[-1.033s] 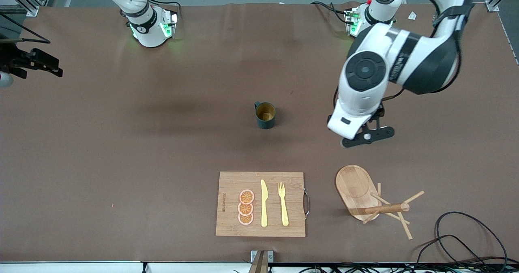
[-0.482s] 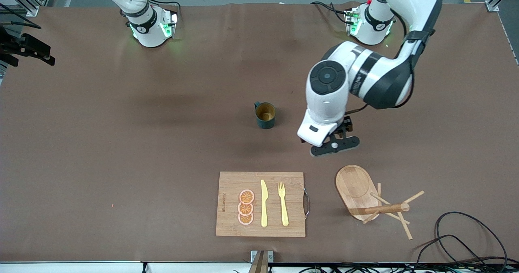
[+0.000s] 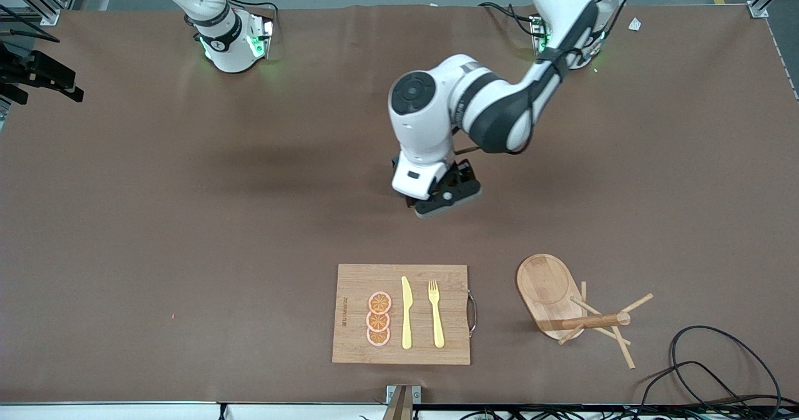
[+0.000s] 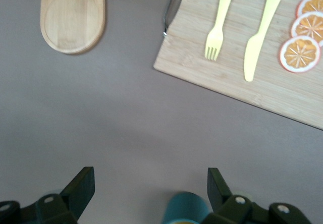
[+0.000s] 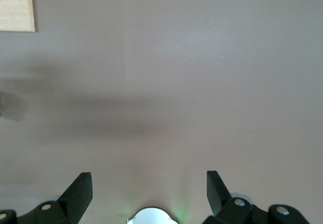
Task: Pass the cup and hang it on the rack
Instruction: 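Move the left gripper over toward the teal mug, then lower the left gripper and grasp the mug by its handle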
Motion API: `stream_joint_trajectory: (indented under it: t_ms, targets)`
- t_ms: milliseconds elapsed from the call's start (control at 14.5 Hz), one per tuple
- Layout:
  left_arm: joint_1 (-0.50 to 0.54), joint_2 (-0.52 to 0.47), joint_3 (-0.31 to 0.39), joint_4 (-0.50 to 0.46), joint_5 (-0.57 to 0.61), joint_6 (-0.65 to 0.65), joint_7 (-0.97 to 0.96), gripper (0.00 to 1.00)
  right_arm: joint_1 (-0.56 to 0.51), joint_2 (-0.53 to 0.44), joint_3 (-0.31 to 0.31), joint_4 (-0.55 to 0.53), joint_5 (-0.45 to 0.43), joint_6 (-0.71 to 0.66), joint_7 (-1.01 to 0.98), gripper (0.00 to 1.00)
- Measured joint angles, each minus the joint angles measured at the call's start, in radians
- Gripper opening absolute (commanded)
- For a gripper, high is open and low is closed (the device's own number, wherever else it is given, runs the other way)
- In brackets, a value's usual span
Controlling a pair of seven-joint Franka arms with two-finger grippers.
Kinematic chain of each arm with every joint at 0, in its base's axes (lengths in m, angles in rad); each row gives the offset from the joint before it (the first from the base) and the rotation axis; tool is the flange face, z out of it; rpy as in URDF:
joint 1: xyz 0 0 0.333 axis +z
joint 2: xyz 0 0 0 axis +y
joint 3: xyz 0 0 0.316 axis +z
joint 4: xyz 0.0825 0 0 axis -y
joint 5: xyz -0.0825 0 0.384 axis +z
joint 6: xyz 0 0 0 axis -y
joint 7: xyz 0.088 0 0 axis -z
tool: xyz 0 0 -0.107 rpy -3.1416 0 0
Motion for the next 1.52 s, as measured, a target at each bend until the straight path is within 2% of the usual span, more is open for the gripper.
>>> stream_joint_trajectory:
  t_ms: [276, 551, 1033, 1378, 1515]
  targets:
    - [-0.181, 0.068, 0.111, 0.036, 0.001, 0.044, -0.181, 0.98, 0.001, 0.019, 0.001, 0.056, 0.001, 0.000, 0.000, 1.00]
    - [-0.314, 0.101, 0.160, 0.041, 0.034, 0.050, -0.366, 0.95, 0.002, 0.051, 0.002, 0.090, 0.000, -0.004, -0.004, 1.00]
    - [-0.449, 0.122, 0.168, 0.026, 0.132, -0.049, -0.729, 0.93, 0.013, 0.060, 0.005, 0.101, -0.002, -0.055, -0.016, 1.00]
    - [-0.527, 0.163, 0.168, -0.003, 0.250, -0.090, -0.914, 0.80, 0.101, 0.094, 0.022, 0.149, -0.039, -0.068, 0.016, 1.00]
    - [-0.556, 0.207, 0.169, -0.003, 0.281, -0.098, -0.928, 0.76, 0.087, 0.104, 0.016, 0.149, -0.039, -0.076, 0.022, 1.00]
